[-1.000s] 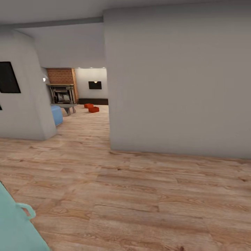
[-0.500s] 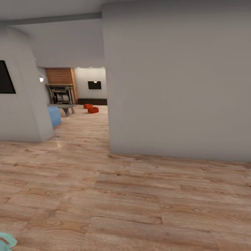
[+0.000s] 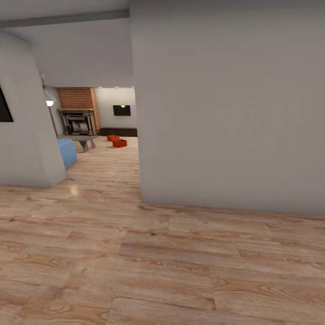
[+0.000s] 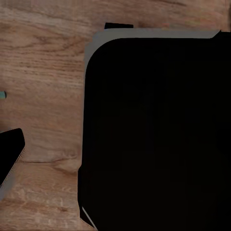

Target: Move the two storage containers from the living room to the garage. In the garage, place one container on the floor and stack the other container on top of it (either order is fine).

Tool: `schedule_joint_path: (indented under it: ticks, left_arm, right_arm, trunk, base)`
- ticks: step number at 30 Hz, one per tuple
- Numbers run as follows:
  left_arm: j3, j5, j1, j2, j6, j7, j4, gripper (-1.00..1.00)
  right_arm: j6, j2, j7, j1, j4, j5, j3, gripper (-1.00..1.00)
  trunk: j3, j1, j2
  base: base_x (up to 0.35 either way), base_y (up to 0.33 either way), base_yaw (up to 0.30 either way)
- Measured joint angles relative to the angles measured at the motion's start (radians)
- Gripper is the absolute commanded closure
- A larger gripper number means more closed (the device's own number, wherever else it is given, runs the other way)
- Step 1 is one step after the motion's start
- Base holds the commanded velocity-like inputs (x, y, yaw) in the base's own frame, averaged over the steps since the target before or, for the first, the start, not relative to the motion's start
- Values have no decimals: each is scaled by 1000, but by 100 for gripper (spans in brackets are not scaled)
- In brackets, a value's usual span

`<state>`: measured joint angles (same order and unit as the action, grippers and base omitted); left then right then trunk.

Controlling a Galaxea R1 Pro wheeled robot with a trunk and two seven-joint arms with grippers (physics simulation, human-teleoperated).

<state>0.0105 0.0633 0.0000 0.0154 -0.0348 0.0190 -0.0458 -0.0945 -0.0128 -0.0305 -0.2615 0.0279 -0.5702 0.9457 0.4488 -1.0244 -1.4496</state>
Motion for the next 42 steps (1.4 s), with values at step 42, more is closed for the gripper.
schedule_joint_path:
  ticks: [42]
  left_arm:
    - [1,0,0,0,-1,0,0,-100]
  right_arm:
    - [0,0,0,0,0,0,0,-100]
  trunk:
    - [0,0,0]
  base:
    - [324,0,101]
